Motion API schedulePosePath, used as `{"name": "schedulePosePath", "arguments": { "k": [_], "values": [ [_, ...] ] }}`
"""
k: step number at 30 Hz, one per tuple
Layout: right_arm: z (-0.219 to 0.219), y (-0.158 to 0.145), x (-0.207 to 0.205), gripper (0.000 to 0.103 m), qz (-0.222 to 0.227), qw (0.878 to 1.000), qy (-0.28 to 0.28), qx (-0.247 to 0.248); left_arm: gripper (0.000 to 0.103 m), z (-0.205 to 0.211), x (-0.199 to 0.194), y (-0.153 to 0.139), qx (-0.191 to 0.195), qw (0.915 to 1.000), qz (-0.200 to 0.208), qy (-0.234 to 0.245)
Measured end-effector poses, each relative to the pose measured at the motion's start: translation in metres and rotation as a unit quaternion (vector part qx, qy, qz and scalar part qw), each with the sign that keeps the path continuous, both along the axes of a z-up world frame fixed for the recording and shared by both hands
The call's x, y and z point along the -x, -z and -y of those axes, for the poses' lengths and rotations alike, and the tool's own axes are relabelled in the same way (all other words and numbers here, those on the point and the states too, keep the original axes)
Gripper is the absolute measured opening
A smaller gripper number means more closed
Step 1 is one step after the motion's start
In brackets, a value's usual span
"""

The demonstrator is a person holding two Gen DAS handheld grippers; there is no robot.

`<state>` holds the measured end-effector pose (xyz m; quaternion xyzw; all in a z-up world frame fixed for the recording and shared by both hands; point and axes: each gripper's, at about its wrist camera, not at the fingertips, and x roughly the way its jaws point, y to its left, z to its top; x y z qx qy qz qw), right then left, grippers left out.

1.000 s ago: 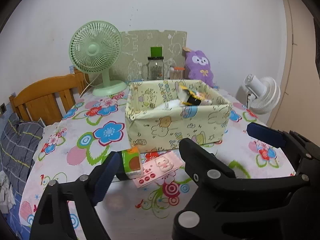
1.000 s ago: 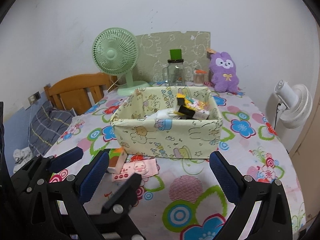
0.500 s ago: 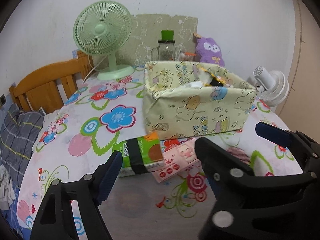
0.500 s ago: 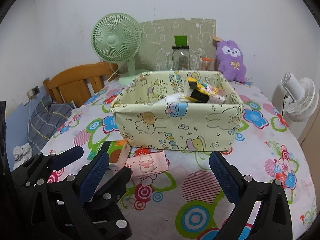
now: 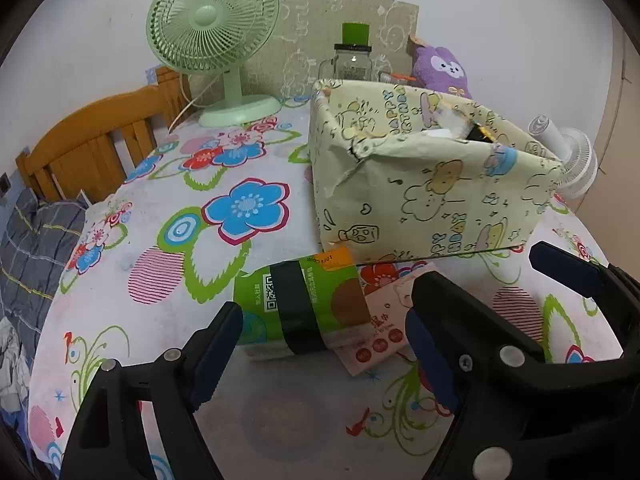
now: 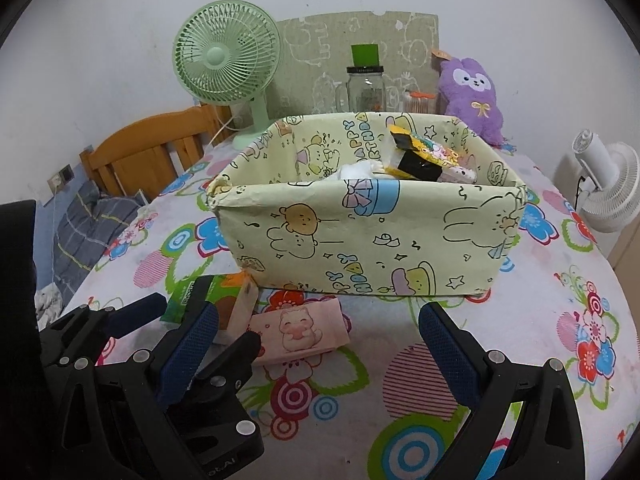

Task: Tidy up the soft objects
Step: 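Reach both tools toward the green tissue pack and pink tissue pack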

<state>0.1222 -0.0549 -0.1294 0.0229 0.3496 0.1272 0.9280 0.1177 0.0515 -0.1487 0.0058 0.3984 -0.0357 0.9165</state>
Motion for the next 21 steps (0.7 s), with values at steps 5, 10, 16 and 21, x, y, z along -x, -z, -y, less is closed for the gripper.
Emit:
{"name": "schedulePosePath", "arguments": {
  "k": [5, 10, 16, 21],
  "values": [
    [-0.003, 0.005, -0.011, 0.101, -0.012, 1.0, 0.0, -0.007, 0.085, -0.003, -0.007, 0.003, 0.002, 1.0, -0.002, -0.007],
    [-0.006, 0.008, -0.018, 0.101, -0.018, 1.0, -0.003, -0.009, 0.085, -0.005, -0.012, 0.005, 0.005, 0.9999, -0.002, -0.01],
    [-0.008, 0.013, -0.023, 0.101, -0.025, 1.0, -0.001, -0.001, 0.089, -0.003, -0.015, 0.009, -0.002, 0.9999, -0.005, -0.012],
    [-0.009, 0.015, -0.025, 0.101, -0.027, 1.0, -0.004, -0.003, 0.09, -0.013, -0.016, 0.012, 0.013, 0.9993, -0.013, -0.033]
  ]
}}
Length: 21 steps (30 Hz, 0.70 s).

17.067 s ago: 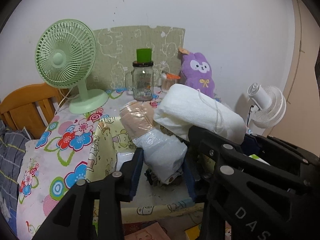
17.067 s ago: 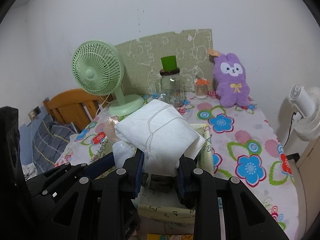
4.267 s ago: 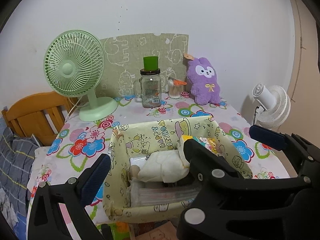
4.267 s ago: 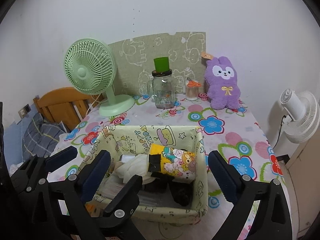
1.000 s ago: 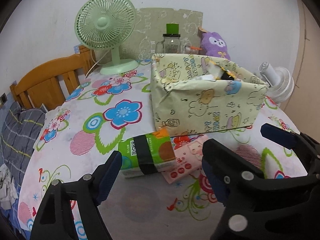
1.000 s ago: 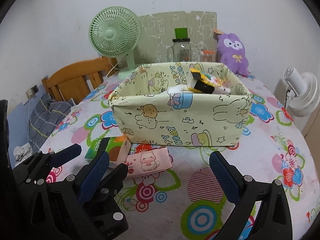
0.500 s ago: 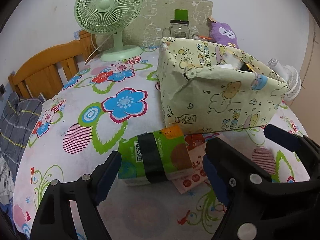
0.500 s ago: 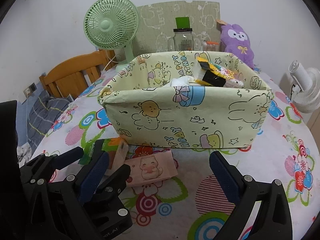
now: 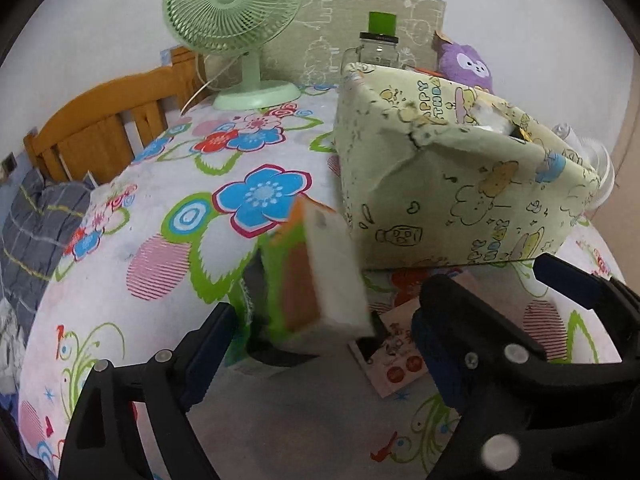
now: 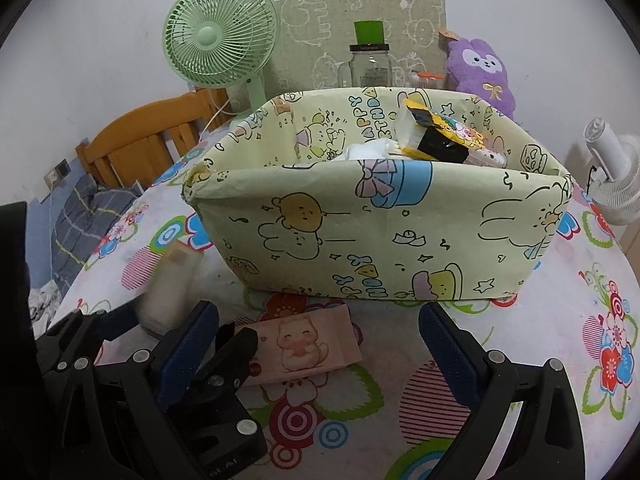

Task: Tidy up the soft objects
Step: 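Reach both tools toward the green tissue pack and pink tissue pack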

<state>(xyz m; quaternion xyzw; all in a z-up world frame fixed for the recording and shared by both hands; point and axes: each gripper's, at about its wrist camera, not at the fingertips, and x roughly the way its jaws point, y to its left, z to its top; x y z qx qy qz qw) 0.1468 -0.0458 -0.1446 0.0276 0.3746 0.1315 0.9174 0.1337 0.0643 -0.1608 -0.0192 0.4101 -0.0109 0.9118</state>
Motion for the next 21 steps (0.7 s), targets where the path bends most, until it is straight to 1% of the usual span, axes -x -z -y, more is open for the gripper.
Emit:
{"name": "schedulePosePath", "arguments": {
  "k": [5, 7, 8, 9, 15, 21],
  "values": [
    [-0.005, 0.0, -0.001, 0.101, 0.001, 1.0, -0.007, 0.004, 0.089, -0.004, 0.0, 0.001, 0.003, 1.0, 0.0, -0.002],
    [-0.006, 0.0, -0.002, 0.101, 0.0, 1.0, -0.007, 0.003, 0.078, -0.006, 0.001, 0.001, 0.007, 1.0, 0.002, -0.005],
    [-0.006, 0.0, -0.003, 0.101, -0.001, 1.0, -0.006, 0.002, 0.078, -0.008, 0.001, 0.001, 0.007, 0.9999, 0.003, -0.007],
    [-0.006, 0.0, -0.003, 0.101, -0.001, 1.0, -0.006, 0.001, 0.074, -0.008, 0.001, 0.001, 0.007, 0.9999, 0.004, -0.006],
    [-0.008, 0.001, -0.003, 0.101, -0.006, 1.0, -0.006, 0.002, 0.073, -0.009, 0.003, 0.001, 0.007, 1.0, 0.006, 0.0],
    [-0.013, 0.002, -0.002, 0.101, -0.007, 1.0, -0.011, 0.009, 0.072, -0.011, 0.007, 0.0, -0.006, 1.0, 0.006, -0.001]
  ]
}}
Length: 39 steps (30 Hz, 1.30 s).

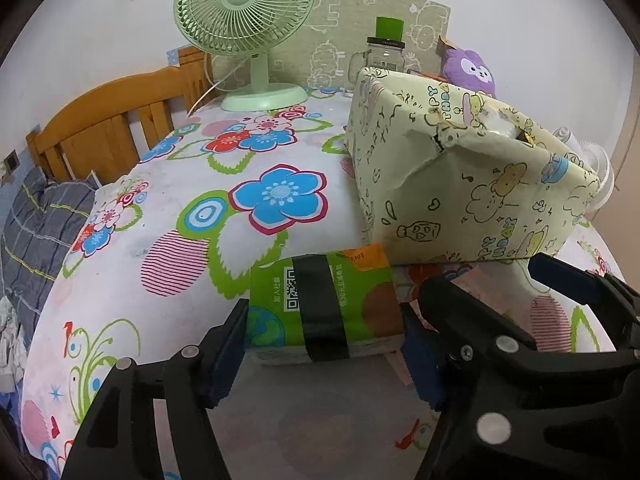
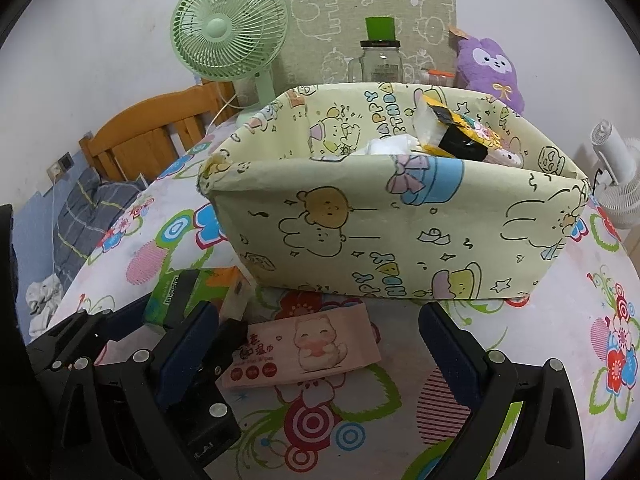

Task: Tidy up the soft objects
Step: 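Reach both tools toward the green tissue pack and pink tissue pack, then close the left tool on the green tissue pack while the right tool grasps the pink pack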

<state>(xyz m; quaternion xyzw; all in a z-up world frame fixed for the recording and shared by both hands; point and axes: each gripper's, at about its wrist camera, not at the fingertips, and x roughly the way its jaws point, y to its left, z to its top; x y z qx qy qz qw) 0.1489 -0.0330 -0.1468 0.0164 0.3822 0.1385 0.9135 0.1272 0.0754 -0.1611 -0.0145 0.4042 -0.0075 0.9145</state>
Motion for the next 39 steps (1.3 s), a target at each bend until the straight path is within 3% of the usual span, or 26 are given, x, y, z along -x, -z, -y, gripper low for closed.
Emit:
{"name": "schedulePosePath", "arguments": {
  "k": [11, 18, 20, 39],
  "values": [
    [-0.009, 0.008, 0.001, 0.101, -0.023, 0.999, 0.015, 0.015, 0.072, -0.014, 0.008, 0.0, -0.025, 0.9997, 0.0, -0.004],
    [-0.004, 0.011, 0.003, 0.099, -0.065, 0.997, 0.03, 0.009, 0.072, 0.002, 0.006, 0.003, -0.055, 0.9979, -0.001, 0.034],
    [-0.005, 0.012, 0.0, 0.092, -0.079, 0.996, 0.031, 0.004, 0.072, 0.004, 0.007, 0.004, -0.054, 0.9976, -0.002, 0.044],
    [0.008, 0.017, 0.002, 0.09, -0.07, 0.995, 0.075, 0.008, 0.072, 0.023, 0.036, 0.001, -0.024, 0.9955, -0.014, 0.091]
  ]
}}
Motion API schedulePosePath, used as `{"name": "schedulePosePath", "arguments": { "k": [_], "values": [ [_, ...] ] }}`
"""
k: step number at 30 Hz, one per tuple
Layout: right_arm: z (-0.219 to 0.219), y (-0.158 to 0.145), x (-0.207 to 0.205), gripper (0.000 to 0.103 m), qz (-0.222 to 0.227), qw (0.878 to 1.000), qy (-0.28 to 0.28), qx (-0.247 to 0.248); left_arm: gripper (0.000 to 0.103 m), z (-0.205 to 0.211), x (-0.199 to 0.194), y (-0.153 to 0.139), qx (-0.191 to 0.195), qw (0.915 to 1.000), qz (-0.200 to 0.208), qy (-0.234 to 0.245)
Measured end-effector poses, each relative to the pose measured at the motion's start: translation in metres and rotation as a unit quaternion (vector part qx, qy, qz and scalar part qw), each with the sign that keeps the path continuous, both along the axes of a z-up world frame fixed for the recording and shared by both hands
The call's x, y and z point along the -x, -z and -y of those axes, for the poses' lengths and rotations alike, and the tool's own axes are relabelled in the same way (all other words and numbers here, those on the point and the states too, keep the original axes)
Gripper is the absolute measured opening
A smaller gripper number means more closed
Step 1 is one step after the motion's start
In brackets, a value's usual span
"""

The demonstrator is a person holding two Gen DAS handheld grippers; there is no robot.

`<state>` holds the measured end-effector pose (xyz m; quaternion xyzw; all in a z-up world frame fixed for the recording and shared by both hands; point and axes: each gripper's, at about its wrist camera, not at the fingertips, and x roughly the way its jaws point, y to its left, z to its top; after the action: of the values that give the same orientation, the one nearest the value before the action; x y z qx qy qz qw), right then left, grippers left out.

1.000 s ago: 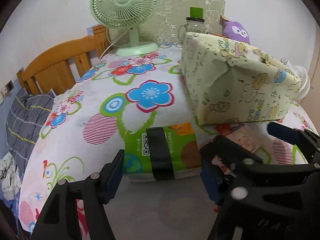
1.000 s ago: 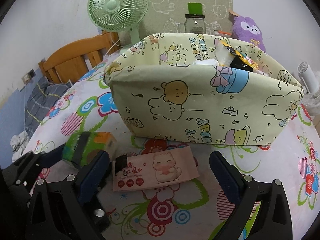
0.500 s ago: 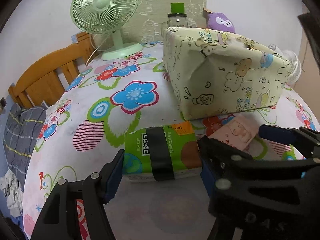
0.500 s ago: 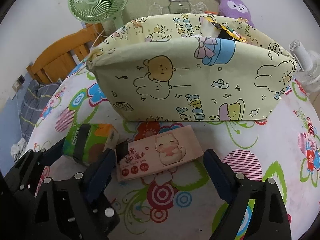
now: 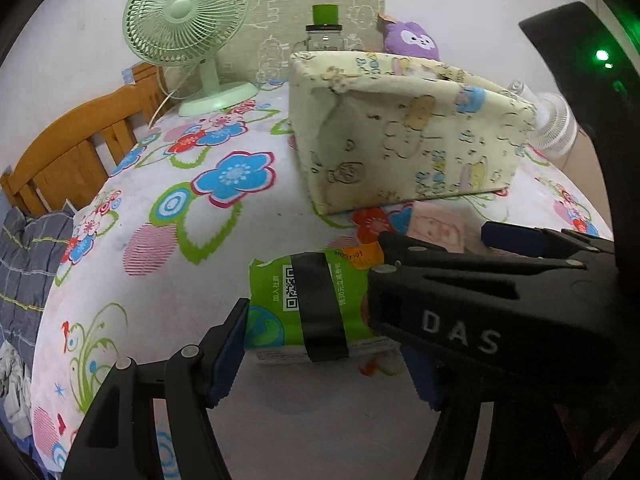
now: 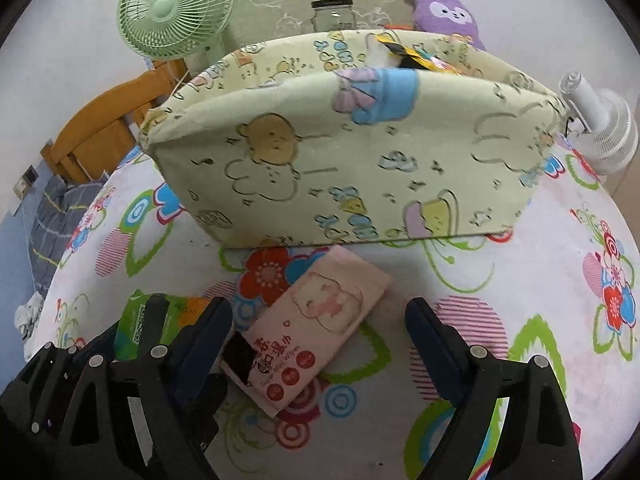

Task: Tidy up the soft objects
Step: 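Close the left tool on the green tissue pack while the right tool grasps the pink pack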

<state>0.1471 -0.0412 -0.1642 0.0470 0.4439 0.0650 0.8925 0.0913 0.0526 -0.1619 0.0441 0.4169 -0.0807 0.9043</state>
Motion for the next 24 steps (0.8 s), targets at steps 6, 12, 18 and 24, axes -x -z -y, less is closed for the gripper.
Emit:
{"name": "schedulePosePath", "arguments": {
  "k": [6, 12, 18, 24],
  "values": [
    [-0.001, 0.002, 0.005, 0.077, 0.001, 0.999, -0.016, 0.046, 0.072, 0.005, 0.002, -0.002, -0.005, 0.9999, 0.005, -0.012],
    [-0.009, 0.001, 0.01, 0.047, 0.011, 0.997, -0.042, 0.057, 0.072, 0.007, 0.0, -0.001, -0.016, 0.9997, 0.001, -0.018],
    [-0.001, -0.001, 0.015, 0.04, 0.007, 0.998, -0.049, 0.037, 0.072, 0.016, 0.0, 0.0, -0.017, 0.9997, 0.006, -0.015],
    [0.005, -0.005, 0.026, 0.039, 0.012, 0.998, -0.053, 0.031, 0.072, 0.025, 0.003, -0.002, -0.005, 0.9999, 0.009, -0.014]
  ]
}}
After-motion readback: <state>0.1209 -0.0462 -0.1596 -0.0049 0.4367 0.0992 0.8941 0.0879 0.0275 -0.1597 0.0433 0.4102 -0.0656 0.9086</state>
